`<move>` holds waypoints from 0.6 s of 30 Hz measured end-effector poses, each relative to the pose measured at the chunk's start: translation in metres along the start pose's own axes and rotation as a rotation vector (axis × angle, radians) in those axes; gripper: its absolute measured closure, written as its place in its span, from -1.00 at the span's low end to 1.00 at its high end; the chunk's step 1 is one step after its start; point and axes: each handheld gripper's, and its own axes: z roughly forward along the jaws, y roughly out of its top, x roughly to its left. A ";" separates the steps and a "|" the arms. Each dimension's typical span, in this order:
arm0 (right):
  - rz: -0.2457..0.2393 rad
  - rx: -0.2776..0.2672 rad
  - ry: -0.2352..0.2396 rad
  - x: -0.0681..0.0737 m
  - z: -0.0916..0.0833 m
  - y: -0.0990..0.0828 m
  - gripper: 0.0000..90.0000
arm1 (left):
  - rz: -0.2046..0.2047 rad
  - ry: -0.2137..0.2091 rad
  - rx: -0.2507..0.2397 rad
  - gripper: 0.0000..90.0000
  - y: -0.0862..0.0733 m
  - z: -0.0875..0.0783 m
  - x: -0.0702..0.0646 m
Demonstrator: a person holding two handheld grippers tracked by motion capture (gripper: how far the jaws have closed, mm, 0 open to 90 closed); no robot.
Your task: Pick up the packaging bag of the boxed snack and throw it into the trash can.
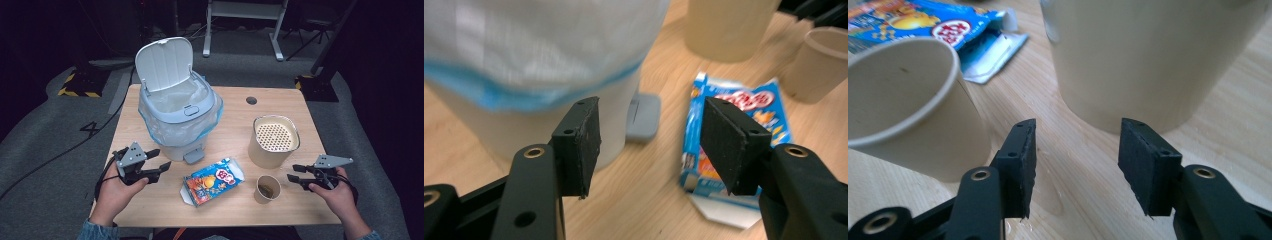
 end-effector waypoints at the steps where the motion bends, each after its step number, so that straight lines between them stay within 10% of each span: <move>1: -0.002 -0.001 0.004 0.001 -0.001 0.002 0.11 | -0.012 0.002 0.007 -0.07 -0.005 0.002 0.001; 18: -0.040 -0.012 0.066 0.016 -0.009 0.034 0.18 | -0.062 0.056 0.235 -0.15 -0.063 0.041 0.024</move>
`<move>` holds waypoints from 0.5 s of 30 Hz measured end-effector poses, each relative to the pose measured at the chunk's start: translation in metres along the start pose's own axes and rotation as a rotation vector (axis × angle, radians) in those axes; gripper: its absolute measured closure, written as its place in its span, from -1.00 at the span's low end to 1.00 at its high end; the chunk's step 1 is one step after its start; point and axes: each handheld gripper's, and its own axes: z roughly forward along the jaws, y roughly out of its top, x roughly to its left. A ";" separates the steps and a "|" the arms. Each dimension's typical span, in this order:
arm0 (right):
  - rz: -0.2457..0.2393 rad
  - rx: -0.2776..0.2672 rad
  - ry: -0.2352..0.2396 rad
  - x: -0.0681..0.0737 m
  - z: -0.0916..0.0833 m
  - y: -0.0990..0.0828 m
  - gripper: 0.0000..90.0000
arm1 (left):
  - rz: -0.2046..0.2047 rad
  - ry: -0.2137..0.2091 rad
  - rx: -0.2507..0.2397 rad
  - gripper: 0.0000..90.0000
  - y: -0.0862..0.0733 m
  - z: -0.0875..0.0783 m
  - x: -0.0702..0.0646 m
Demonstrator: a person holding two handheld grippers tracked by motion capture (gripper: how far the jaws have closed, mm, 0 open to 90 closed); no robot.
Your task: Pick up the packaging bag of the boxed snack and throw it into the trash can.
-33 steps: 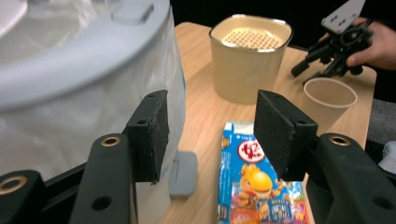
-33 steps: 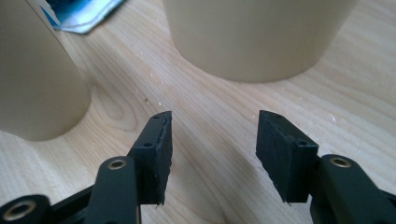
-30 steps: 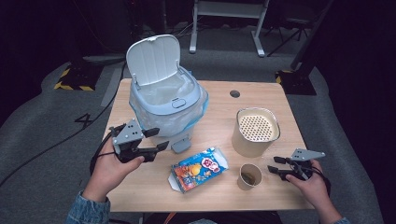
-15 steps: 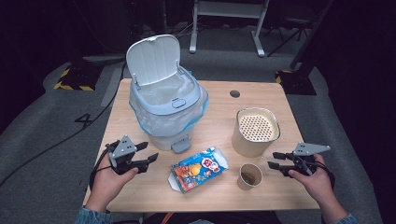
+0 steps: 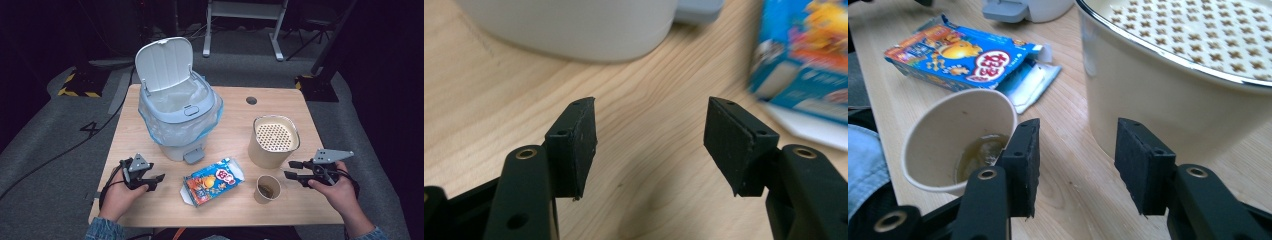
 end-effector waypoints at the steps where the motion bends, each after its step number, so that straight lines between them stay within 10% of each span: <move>1: -0.001 -0.003 0.001 0.001 0.001 0.001 0.18 | 0.005 0.011 0.010 -0.15 -0.002 0.002 0.002; 15: -0.062 -0.013 0.077 0.020 0.020 0.034 0.12 | 0.009 0.025 0.000 -0.25 -0.012 0.013 0.005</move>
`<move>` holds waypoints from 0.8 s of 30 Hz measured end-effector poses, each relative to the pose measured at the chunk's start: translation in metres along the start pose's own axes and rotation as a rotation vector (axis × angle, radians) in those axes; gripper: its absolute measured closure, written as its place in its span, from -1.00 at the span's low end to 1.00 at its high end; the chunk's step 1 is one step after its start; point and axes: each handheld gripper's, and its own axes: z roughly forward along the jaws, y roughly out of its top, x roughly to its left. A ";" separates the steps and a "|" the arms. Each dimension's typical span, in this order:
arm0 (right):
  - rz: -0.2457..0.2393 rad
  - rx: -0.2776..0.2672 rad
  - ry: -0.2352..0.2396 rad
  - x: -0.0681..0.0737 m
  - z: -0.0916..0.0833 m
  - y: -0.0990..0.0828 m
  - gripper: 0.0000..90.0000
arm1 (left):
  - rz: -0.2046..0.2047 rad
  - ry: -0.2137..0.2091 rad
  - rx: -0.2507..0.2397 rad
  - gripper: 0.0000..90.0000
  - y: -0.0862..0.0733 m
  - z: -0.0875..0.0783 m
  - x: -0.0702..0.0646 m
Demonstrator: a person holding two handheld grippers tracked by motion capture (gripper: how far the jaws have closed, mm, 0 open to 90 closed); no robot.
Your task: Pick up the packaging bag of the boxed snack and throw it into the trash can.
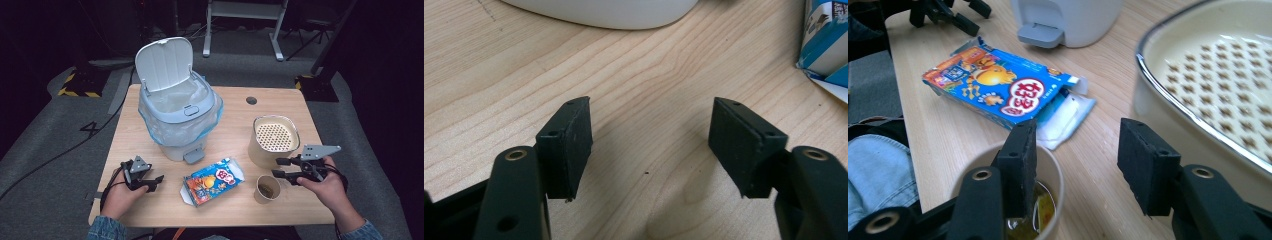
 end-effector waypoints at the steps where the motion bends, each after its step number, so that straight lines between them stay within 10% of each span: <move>1: -0.006 0.003 0.005 0.001 0.002 0.002 0.12 | -0.006 0.007 0.001 -0.26 0.000 0.000 -0.001; 24: -0.126 0.166 0.143 0.029 0.078 0.053 0.13 | -0.016 0.011 0.000 -0.28 0.000 0.000 -0.002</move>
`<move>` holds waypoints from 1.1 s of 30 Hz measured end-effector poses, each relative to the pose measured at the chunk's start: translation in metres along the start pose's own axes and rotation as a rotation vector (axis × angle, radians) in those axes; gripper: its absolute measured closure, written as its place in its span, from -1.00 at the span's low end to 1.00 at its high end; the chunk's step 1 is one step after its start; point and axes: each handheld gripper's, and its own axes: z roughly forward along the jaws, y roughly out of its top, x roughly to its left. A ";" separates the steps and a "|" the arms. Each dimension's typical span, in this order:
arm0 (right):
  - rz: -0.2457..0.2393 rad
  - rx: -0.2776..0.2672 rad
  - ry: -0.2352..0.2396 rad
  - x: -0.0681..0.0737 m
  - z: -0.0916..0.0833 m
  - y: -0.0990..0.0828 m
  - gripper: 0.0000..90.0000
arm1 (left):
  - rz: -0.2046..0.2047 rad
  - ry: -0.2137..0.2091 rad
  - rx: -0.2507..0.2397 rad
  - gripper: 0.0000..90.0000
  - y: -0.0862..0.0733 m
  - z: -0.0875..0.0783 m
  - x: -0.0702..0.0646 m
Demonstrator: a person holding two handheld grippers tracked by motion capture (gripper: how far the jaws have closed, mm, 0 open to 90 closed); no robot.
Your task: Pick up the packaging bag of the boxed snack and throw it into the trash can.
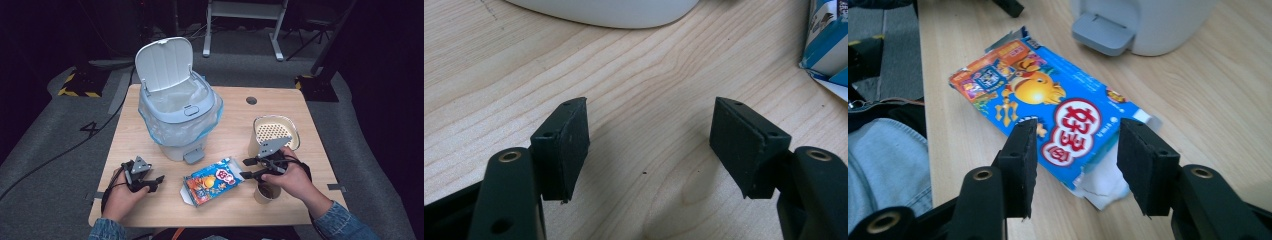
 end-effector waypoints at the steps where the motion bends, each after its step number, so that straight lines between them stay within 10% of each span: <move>1: -0.004 0.009 0.008 0.003 0.003 0.002 0.13 | 0.001 0.000 0.002 -0.28 0.000 0.000 0.000; 33: -0.227 0.402 0.046 0.044 0.072 0.031 0.18 | -0.003 0.002 0.002 -0.28 0.001 0.001 0.000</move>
